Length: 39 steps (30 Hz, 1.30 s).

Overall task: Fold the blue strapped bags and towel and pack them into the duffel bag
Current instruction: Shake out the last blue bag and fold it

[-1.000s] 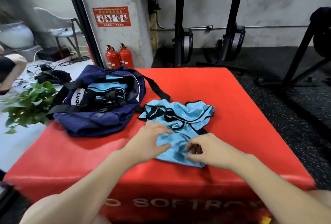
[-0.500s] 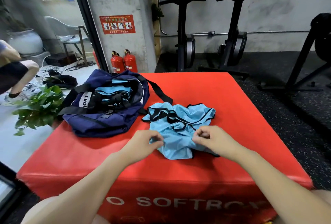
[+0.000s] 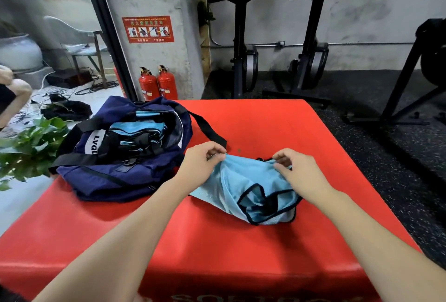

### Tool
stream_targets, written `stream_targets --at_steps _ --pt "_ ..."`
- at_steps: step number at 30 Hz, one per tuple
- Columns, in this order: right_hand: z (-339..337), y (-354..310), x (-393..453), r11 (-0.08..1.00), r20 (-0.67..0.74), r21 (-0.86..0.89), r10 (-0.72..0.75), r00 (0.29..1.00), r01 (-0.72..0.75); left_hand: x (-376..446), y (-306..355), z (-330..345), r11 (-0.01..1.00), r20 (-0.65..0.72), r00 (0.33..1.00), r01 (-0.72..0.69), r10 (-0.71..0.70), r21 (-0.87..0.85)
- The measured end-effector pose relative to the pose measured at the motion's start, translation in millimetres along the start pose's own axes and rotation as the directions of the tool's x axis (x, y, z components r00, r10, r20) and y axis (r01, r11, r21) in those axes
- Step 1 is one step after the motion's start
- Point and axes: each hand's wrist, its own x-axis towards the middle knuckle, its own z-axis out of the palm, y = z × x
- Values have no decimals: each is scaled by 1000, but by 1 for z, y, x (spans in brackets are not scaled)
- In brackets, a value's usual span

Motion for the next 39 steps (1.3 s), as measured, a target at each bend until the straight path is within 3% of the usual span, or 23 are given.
stream_targets --at_steps 2,4,6,8,11,14,20,23,26,30,33,39 --pt "4 0 -2 988 -17 -132 -85 996 82 6 -12 9 993 24 1000 -4 1 121" --pt "3 -11 -7 986 -53 -38 -164 985 162 8 -18 11 951 27 999 -30 23 307" --pt "0 -25 -15 978 38 86 -196 980 192 9 -16 10 926 -6 998 -56 63 372" --pt "-3 -33 -25 976 227 122 -204 952 181 7 -11 8 942 -50 991 -103 125 318" --pt "-3 -31 -33 983 467 -5 -160 870 184 -8 4 5 956 -80 972 -202 222 211" --pt "0 -31 -29 976 525 -57 -151 838 212 -29 18 7 960 -10 971 -235 240 151" --pt "2 -27 -20 983 580 -75 -93 810 166 -61 28 6 984 248 958 -164 143 66" --pt "0 -29 -20 995 508 -9 -81 858 100 -68 25 5 981 391 920 -89 14 175" --pt "4 -39 -22 985 319 150 -129 939 85 -74 29 7 977 402 913 -23 -65 211" --pt "10 -52 -22 944 157 313 -155 975 100 -75 48 16 986 146 989 -39 15 160" --pt "6 -59 -20 921 77 370 -164 983 125 -72 56 19 992 -72 993 -85 92 98" --pt "-15 -53 -17 951 -35 284 -118 992 124 -63 49 -5 996 -221 971 -89 87 1"
